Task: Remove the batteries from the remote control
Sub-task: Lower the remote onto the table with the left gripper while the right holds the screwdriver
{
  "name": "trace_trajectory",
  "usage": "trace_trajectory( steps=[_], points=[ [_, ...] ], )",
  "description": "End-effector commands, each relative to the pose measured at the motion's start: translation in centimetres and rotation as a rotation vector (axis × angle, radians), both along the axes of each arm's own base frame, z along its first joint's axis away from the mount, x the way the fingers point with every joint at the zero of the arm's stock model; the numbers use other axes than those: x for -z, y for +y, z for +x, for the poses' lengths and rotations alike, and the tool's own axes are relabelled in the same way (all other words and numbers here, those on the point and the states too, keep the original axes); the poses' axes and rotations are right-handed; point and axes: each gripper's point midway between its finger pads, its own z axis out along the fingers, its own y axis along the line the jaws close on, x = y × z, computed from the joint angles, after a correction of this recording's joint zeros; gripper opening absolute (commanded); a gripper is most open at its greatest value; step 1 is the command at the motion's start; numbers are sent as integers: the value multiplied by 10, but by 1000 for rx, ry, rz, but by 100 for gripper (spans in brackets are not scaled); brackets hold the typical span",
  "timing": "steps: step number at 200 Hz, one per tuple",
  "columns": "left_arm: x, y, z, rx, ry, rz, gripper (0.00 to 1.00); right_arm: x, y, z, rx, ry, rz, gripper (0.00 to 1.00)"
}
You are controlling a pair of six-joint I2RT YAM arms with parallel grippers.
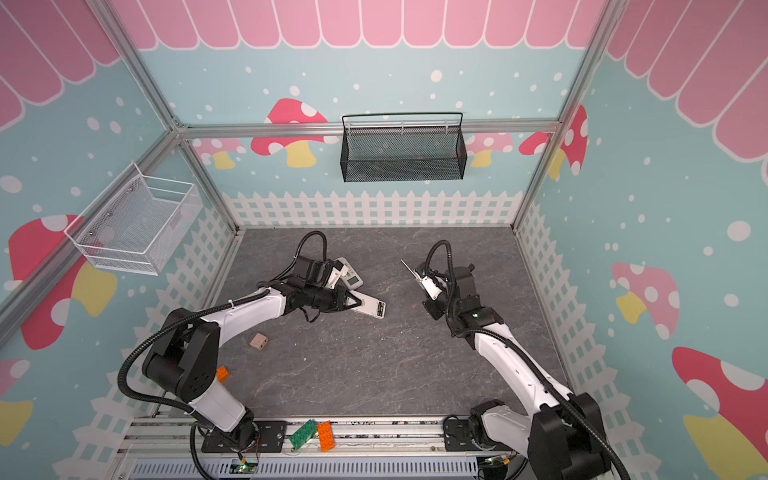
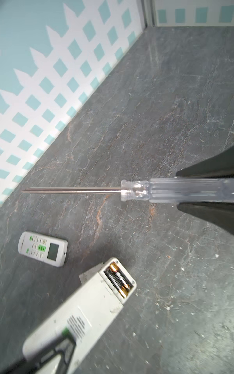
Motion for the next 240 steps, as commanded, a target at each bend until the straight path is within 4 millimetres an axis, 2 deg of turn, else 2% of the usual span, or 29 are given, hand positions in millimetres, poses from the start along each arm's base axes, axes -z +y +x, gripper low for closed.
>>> trace_trajectory(
  steps=[1,62,90,120,149,187,198,225,240],
  points=[
    [-11,-1,3,-7,-42,-23,0,10,11,-30,-170,7,-46,1],
    [1,-26,-9,94,-54,6,0,10,24,-64,-289,34,25,1],
    [8,-42,-21,155,-55,22,1,15,18,-66,-260,12,25,1],
    [19,-63,-46,267,-83,62,4,15,13,-68,-230,-29,28,1],
    [34,-67,-55,267,-47,75,9,13,4,-65,-174,-56,13,0],
    [51,-54,-45,189,-20,158,21,11,-1,-66,-145,-87,11,0],
    [52,-52,-44,178,-20,165,28,11,-2,-68,-146,-96,10,0],
    [55,-47,-43,160,-23,204,53,10,-4,-71,-146,-115,7,0],
    [57,-41,-41,135,-26,232,60,8,-3,-74,-156,-132,10,0]
  ],
)
